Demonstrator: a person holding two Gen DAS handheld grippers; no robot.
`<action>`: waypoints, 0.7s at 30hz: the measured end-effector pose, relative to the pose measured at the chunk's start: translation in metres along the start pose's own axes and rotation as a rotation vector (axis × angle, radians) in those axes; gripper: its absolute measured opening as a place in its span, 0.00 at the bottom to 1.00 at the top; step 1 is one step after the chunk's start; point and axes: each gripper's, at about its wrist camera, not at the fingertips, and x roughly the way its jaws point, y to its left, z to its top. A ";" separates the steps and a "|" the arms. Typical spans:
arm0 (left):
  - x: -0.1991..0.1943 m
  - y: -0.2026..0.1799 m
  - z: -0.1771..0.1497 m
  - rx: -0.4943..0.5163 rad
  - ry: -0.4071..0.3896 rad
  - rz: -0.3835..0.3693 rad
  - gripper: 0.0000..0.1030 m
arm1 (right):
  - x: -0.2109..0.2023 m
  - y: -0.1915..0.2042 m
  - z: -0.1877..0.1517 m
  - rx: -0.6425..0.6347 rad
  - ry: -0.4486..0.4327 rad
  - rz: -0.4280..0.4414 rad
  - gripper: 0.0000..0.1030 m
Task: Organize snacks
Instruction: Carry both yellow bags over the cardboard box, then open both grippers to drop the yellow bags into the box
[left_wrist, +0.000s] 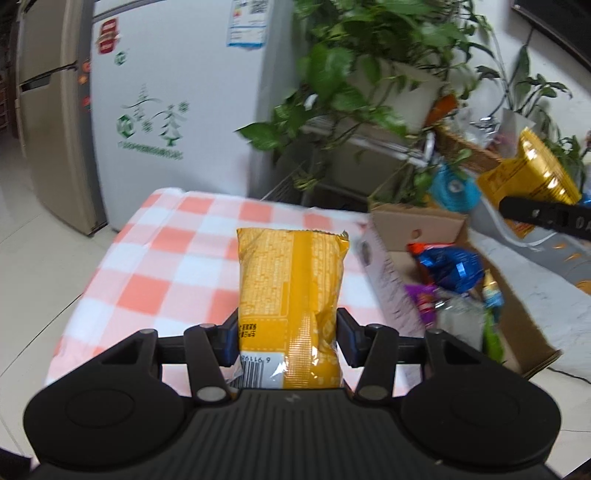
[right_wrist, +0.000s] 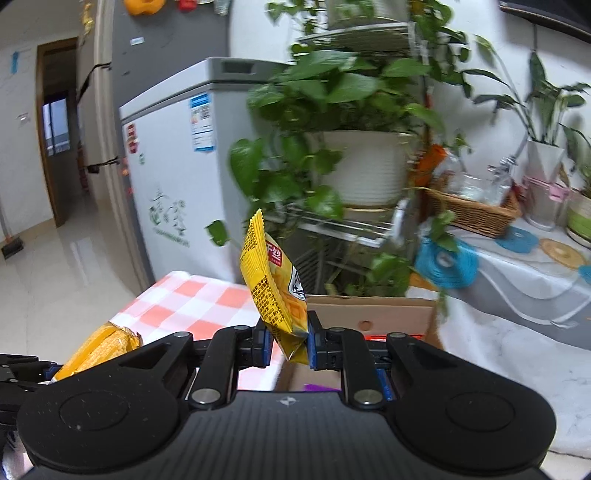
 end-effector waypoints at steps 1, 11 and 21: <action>0.001 -0.006 0.003 0.006 -0.004 -0.010 0.48 | 0.000 -0.006 0.001 0.012 0.002 -0.007 0.22; 0.024 -0.070 0.017 0.049 0.005 -0.112 0.48 | 0.003 -0.056 0.004 0.110 0.001 -0.075 0.22; 0.059 -0.107 0.020 0.040 0.045 -0.145 0.48 | 0.017 -0.077 0.002 0.213 0.059 -0.077 0.22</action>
